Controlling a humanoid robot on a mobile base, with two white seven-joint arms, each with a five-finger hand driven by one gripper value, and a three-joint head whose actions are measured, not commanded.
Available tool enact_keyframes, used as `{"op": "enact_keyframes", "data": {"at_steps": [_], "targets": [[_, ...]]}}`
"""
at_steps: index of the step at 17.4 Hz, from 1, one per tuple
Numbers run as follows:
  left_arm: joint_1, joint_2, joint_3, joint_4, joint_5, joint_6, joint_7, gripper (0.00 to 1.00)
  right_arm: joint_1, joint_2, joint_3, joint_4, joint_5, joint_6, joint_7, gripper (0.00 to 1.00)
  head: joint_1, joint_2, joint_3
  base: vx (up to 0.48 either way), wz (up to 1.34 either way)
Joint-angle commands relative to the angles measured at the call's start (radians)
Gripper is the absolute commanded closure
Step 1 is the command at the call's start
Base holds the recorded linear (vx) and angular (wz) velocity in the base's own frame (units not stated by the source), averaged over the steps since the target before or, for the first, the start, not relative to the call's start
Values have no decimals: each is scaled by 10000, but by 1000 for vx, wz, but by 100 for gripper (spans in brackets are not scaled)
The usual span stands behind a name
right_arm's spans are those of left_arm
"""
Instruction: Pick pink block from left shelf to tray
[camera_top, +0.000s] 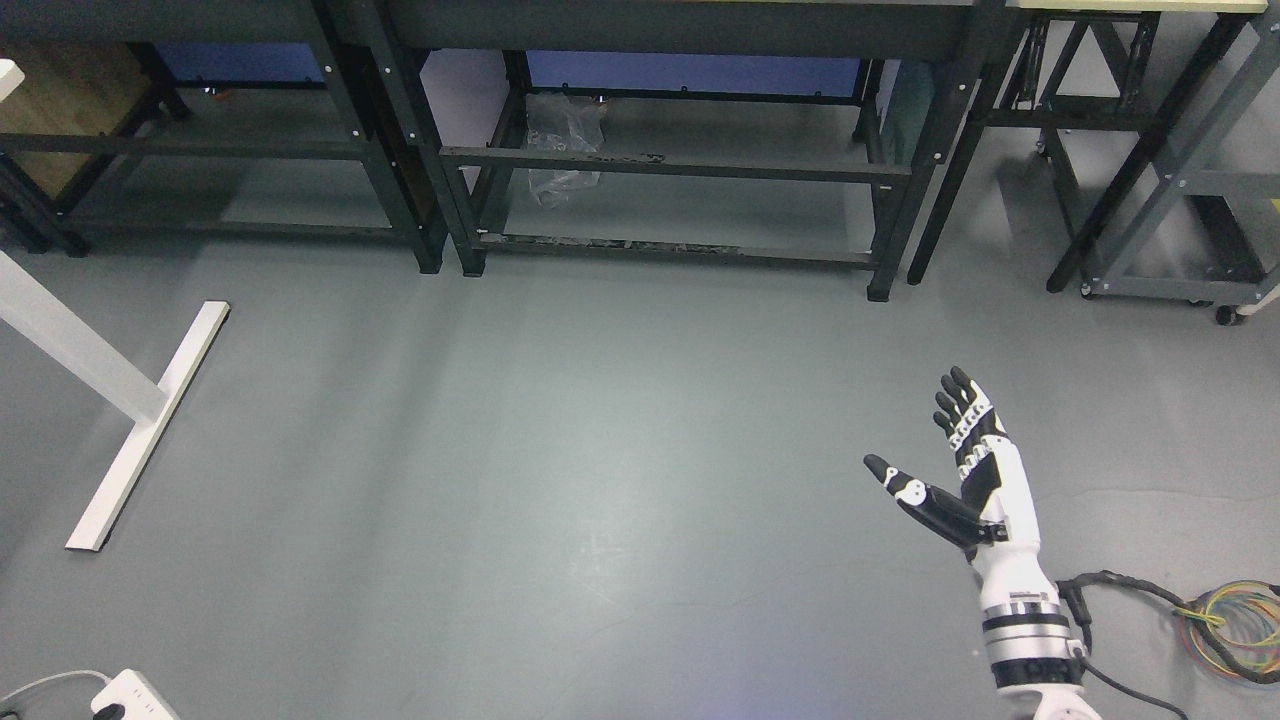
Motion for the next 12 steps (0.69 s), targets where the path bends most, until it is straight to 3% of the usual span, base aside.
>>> {"op": "enact_keyframes", "data": {"at_steps": [1, 12], "targets": [[92, 175, 0, 0, -15, -1, 3, 0, -1, -174, 6, -2, 199, -11, -44, 0, 0, 0, 0, 66, -5], [92, 175, 0, 0, -15, -1, 3, 0, -1, -174, 6, -2, 199, -11, -44, 0, 0, 0, 0, 95, -8]]}}
